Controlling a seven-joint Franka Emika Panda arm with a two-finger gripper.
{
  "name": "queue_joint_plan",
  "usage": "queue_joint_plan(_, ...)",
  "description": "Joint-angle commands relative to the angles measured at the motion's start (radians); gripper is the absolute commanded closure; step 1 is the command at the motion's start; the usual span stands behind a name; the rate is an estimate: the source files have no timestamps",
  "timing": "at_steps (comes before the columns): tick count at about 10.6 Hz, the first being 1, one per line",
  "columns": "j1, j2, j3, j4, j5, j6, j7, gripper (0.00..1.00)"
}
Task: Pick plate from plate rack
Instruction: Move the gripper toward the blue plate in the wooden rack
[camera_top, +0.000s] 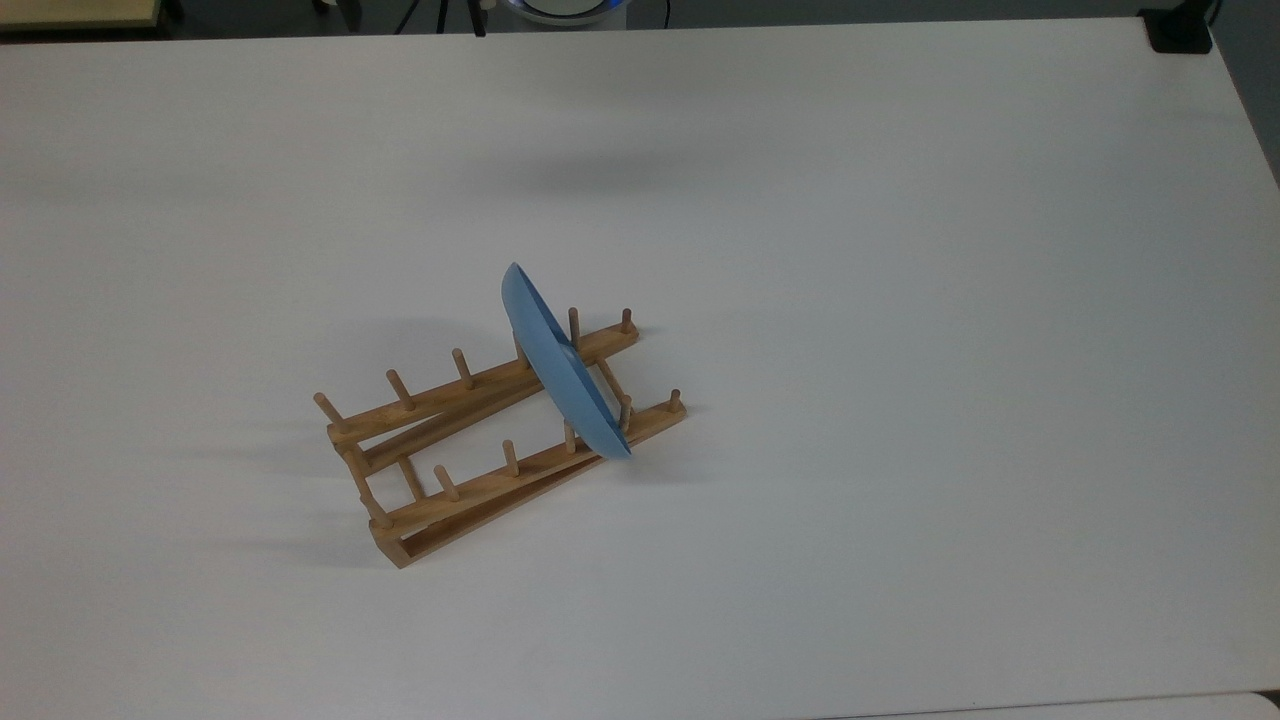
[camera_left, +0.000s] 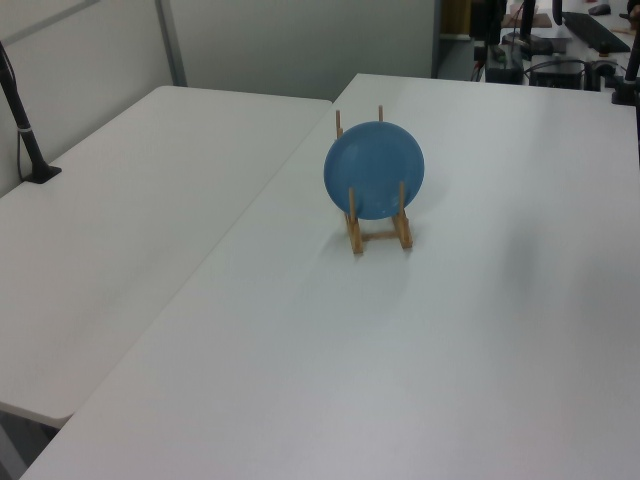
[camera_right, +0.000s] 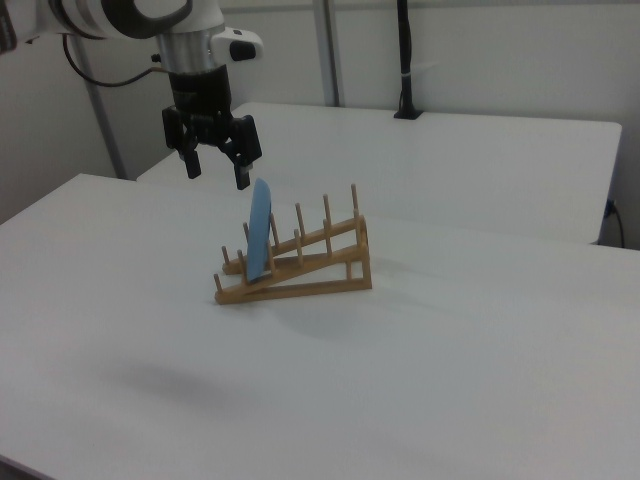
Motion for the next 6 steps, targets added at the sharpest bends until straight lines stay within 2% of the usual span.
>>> queue_joint_plan(1,0.044,-0.023,-0.045,-0.034,-0.009,0.000,-0.015,0.00)
queue_joint_plan(6,0.047,-0.014,-0.044,-0.037,-0.007,0.003,-0.052,0.00)
